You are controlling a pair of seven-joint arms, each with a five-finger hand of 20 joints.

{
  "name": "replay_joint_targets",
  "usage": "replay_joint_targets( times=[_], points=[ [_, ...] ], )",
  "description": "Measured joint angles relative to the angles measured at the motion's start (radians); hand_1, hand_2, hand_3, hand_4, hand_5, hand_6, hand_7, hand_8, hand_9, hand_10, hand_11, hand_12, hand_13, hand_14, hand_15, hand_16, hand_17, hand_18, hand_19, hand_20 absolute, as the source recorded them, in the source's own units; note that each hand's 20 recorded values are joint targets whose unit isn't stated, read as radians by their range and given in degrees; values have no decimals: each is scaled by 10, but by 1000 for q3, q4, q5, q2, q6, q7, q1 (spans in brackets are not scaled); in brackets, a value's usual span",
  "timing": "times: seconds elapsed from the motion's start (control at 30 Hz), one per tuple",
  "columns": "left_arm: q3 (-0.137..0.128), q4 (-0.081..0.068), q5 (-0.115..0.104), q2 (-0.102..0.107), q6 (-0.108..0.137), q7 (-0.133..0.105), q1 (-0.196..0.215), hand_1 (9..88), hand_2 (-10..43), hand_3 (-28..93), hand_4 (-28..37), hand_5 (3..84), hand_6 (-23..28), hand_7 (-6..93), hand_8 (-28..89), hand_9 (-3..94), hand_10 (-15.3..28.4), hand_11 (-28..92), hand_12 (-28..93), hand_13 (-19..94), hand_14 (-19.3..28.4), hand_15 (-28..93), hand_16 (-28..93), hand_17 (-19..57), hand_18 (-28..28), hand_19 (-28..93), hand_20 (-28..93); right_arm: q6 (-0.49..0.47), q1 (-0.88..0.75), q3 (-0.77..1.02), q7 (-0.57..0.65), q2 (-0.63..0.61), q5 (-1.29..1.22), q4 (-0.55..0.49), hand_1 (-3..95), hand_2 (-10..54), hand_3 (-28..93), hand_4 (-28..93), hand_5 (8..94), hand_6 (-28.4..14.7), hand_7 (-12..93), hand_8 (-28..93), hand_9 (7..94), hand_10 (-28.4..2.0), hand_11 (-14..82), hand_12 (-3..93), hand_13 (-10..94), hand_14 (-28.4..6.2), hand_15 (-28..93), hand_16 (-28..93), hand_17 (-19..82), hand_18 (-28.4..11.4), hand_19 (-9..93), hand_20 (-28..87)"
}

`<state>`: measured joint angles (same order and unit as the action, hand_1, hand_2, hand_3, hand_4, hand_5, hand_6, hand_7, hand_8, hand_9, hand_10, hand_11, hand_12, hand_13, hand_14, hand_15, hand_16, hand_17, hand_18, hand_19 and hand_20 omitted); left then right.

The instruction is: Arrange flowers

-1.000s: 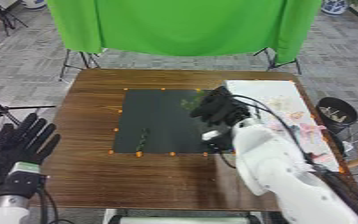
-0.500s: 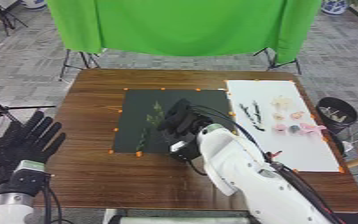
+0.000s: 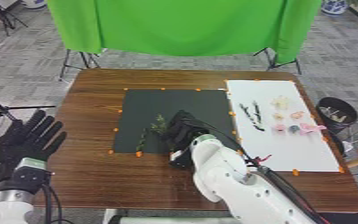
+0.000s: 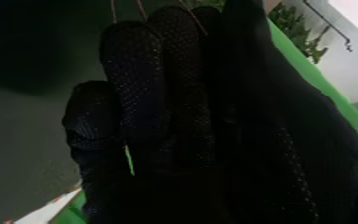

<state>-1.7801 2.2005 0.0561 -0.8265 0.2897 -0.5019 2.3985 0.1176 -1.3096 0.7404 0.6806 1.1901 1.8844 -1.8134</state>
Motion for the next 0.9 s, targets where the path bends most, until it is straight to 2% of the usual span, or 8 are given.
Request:
replay_joint_targets(
  times=[0.13, 0.23, 0.37, 0.43, 0.57, 0.9],
  points=[
    [-2, 0, 0, 0, 0, -2, 0, 286, 110, 722, -283, 412, 94, 141, -87, 341, 158, 184, 112, 231, 161, 341, -67, -76, 156, 396, 72, -9, -2, -9, -3, 0, 52, 0, 518, -95, 705, -280, 713, -17, 377, 87, 829, -103, 167, 391, 750, -101, 542, 245, 382, -231, 870, 326],
    [-3, 0, -1, -2, 0, -3, 1, 287, 110, 721, -283, 412, 94, 142, -87, 341, 157, 184, 112, 231, 161, 341, -67, -76, 156, 396, 72, -10, -2, -17, 0, -3, 82, 0, 495, -95, 700, -281, 705, -24, 362, 78, 804, -114, 213, 341, 742, -103, 542, 245, 380, -232, 869, 327],
    [-7, 0, -2, -3, 0, -5, 6, 287, 110, 722, -283, 412, 93, 143, -88, 341, 158, 184, 112, 230, 162, 341, -67, -76, 156, 396, 72, -11, -2, -19, 16, -5, 86, -5, 449, -95, 713, -271, 707, -35, 291, 51, 777, -138, 267, 237, 737, -110, 541, 234, 380, -235, 871, 321],
    [-9, 0, -3, -3, 0, -7, 9, 287, 110, 722, -283, 412, 93, 142, -88, 341, 158, 184, 112, 230, 162, 342, -67, -76, 156, 396, 72, -12, -2, -19, 29, -6, 85, -14, 425, -95, 731, -265, 707, -36, 258, 27, 775, -142, 260, 222, 737, -112, 538, 232, 380, -238, 872, 319],
    [-11, 1, -5, -3, 0, -8, 13, 287, 110, 722, -283, 411, 93, 143, -88, 341, 158, 185, 113, 231, 161, 342, -67, -76, 157, 396, 72, -17, -7, -19, 55, -7, 87, -43, 392, -95, 755, -248, 702, -40, 219, -104, 770, -150, 236, 204, 738, -117, 528, 226, 382, -242, 877, 305],
    [-13, 2, -16, -3, 0, -20, 26, 287, 109, 722, -283, 410, 93, 142, -88, 341, 158, 185, 113, 230, 162, 341, -67, -76, 156, 396, 73, -26, -31, -18, 97, -8, 114, -97, 372, -95, 749, -233, 653, -62, 166, -107, 725, -167, 171, 167, 745, -119, 498, 211, 402, -242, 882, 281]
  ],
)
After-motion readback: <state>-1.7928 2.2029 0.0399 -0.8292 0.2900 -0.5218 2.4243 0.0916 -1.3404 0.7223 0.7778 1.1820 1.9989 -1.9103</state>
